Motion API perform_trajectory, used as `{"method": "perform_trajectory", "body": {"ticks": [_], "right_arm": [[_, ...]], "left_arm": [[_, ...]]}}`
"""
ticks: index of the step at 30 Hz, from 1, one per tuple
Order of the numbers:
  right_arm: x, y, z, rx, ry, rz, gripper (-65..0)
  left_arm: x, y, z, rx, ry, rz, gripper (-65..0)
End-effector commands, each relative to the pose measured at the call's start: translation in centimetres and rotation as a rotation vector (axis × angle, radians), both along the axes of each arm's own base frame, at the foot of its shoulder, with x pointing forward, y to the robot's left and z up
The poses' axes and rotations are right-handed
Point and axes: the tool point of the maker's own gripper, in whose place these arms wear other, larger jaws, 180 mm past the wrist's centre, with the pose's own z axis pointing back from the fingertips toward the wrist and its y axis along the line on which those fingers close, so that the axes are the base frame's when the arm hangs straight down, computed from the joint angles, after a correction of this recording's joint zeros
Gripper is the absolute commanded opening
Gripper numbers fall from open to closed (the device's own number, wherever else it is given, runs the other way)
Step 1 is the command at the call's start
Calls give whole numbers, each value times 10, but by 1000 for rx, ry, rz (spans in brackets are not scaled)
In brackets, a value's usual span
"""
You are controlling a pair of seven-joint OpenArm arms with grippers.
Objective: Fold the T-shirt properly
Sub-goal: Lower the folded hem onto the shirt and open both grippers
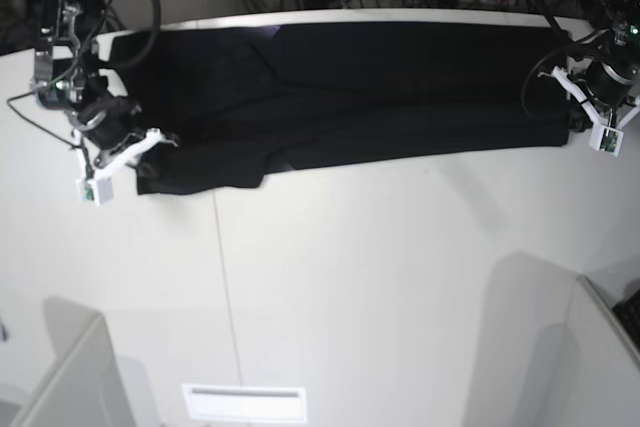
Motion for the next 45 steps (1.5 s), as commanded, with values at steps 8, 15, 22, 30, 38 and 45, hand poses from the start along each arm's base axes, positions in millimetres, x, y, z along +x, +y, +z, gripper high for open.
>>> {"method": "perform_trajectory", "body": {"ticks": [8, 15, 22, 30, 38, 45], "right_arm": [[1, -19, 20, -3, -22, -55, -650], [-9, -7, 20, 29, 22, -45, -650], [-29, -2, 8, 38, 66, -44, -650], [-46, -3, -3, 36, 114, -45, -650], [-64, -3, -14, 33, 164, -45, -650], [-57, 3, 3, 174, 117, -60, -650]], "left_arm": [[-12, 28, 20, 77, -12, 21, -650], [-19, 31, 17, 81, 15, 34, -650], [-29, 31, 12, 85, 49, 32, -650], [-45, 31, 4, 85, 97, 31, -650], [-66, 30, -6, 86, 163, 24, -650], [-66, 32, -6, 87, 163, 28, -650]]}}
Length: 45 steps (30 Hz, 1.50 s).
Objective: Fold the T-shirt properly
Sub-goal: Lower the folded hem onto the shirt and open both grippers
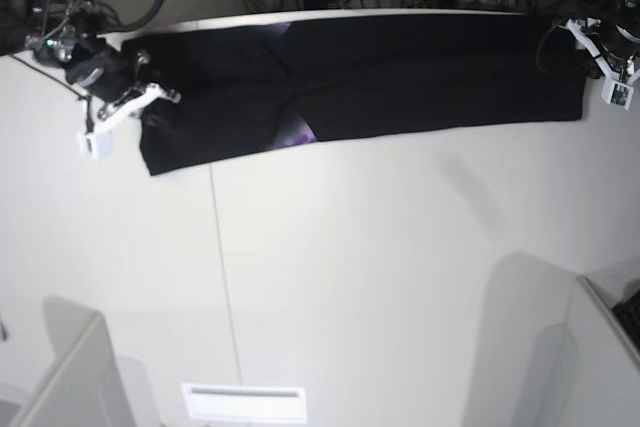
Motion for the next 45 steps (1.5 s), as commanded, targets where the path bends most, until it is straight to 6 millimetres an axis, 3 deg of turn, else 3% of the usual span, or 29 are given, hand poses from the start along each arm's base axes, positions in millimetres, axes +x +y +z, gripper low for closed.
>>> {"method": "perform_trajectory", "body": {"ticks": [1, 6, 15, 21, 27, 39, 43, 45], "right_arm": [[7, -10, 14, -1, -51, -23, -650], [0, -21, 17, 32, -43, -62, -650], [-26, -13, 0, 64, 28, -85, -650], [-26, -12, -3, 71, 38, -88, -650], [-37, -27, -33, -6, 116, -141, -650], [-38, -29, -40, -65, 128, -160, -650], [-39, -29, -40, -66, 131, -160, -650], [-40, -30, -40, -67, 132, -163, -533]], "left_arm": [[3, 4, 8, 25, -14, -18, -650], [2, 4, 8, 25, -11, -18, -650], [1, 5, 7, 30, -5, -17, -650], [-1, 3, 4, 25, 6, -20, -650], [-6, 3, 1, 20, 20, -19, -650], [-6, 5, 0, 17, 18, -8, -650], [-7, 7, 0, 19, 21, -5, -415], [-7, 7, 1, 19, 19, -4, -314]]}}
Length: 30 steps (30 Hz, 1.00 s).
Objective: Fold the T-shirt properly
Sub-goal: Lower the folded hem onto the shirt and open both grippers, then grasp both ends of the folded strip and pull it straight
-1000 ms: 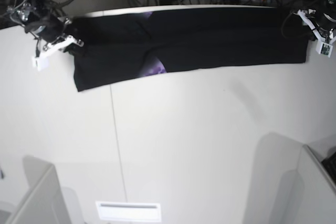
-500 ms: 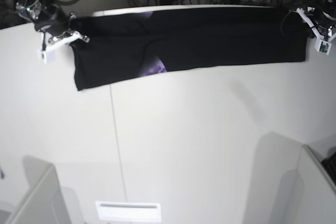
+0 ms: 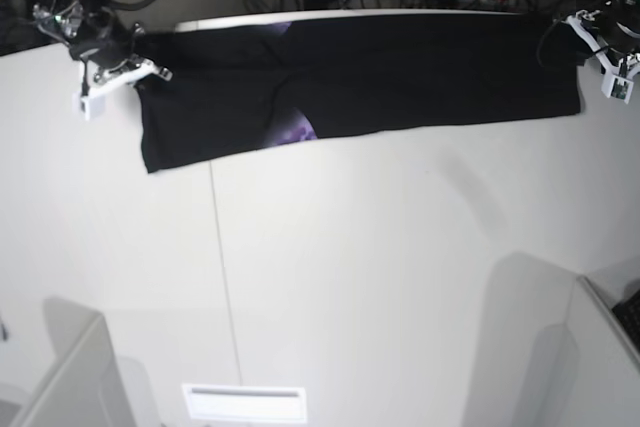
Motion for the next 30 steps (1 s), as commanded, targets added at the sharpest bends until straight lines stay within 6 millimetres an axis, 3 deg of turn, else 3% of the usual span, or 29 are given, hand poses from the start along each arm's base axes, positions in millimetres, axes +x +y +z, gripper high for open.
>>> {"method": "perform_trajectory", "body": {"ticks": [1, 3, 5, 12, 14, 15, 17, 18, 20, 25, 30], "right_arm": [[5, -6, 8, -18, -34, -2, -471], [4, -7, 7, -19, -29, -4, -360], [3, -12, 8, -26, -30, -18, -303], [-8, -66, 21, -103, -124, -266, -303], [-8, -68, 26, -121, -153, -271, -305], [-6, -68, 30, -129, -176, -263, -320], [3, -48, 36, -108, -229, -161, -408], [8, -33, 38, -91, -258, -79, -483], [14, -5, 41, -63, -311, 67, -650], [21, 37, 34, 10, -324, 199, -650], [26, 41, 24, -1, -303, 216, -650]], "left_arm": [[3, 4, 7, 18, -14, -16, -276], [3, 4, 7, 18, -14, -16, -232], [3, 4, 7, 18, -14, -16, -230], [0, 11, 13, 25, -33, 17, -235], [0, 12, 14, 22, -50, 40, -299], [4, 11, 15, 16, -66, 44, -382], [8, 9, 12, 5, -78, 57, -596], [8, 8, 9, 1, -77, 63, -650], [11, 7, 5, 3, -81, 81, -650], [13, -8, -21, 63, 25, 22, -650], [15, -16, -51, 46, 47, -2, -650]]}}
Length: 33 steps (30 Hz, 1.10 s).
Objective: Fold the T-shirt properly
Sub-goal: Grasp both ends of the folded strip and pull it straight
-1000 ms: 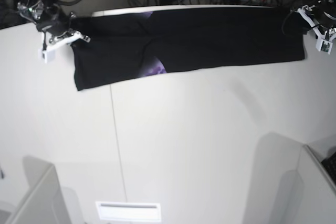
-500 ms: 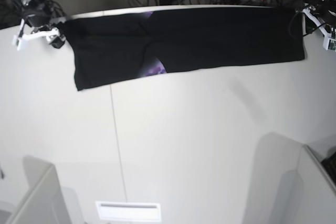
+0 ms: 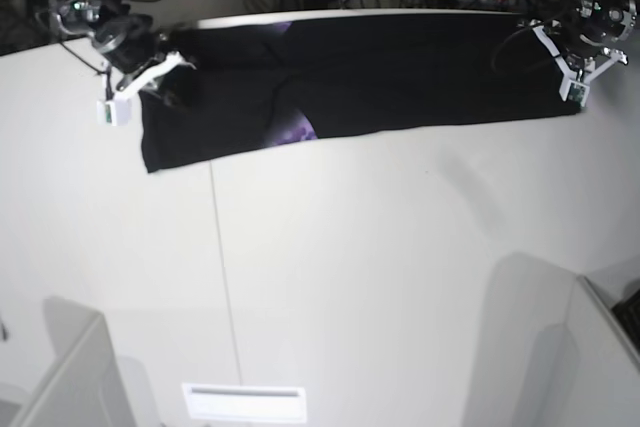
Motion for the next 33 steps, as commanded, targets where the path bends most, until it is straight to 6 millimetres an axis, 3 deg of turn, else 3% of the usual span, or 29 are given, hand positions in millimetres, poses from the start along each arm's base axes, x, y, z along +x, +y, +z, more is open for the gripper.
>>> {"method": "perform_trajectory", "body": {"ticks": [1, 6, 12, 16, 19, 24, 31, 33], "right_arm": [[5, -5, 3, -20, -18, -9, -650], [4, -17, -18, -85, 42, -24, -650], [10, -24, -54, -39, 127, -58, -650], [27, -34, -64, -35, 138, -71, -650], [43, -37, -62, -29, 121, -76, -650], [65, -66, -48, -56, 98, -181, -650], [81, -61, -18, -69, 5, -166, -650], [85, -60, -8, -77, -25, -161, -650]], "left_arm": [[3, 9, 2, 20, -4, 9, -650], [2, 15, -22, -31, 35, 61, -650], [20, 6, -24, -48, 15, 40, -650], [41, -4, -20, -59, -16, 9, -650], [50, -12, -21, -69, -33, 7, -650], [69, -17, -15, -72, -68, 3, -650], [85, -13, 8, -38, -137, -11, -650], [85, -3, 21, -16, -174, 16, -650]]}}
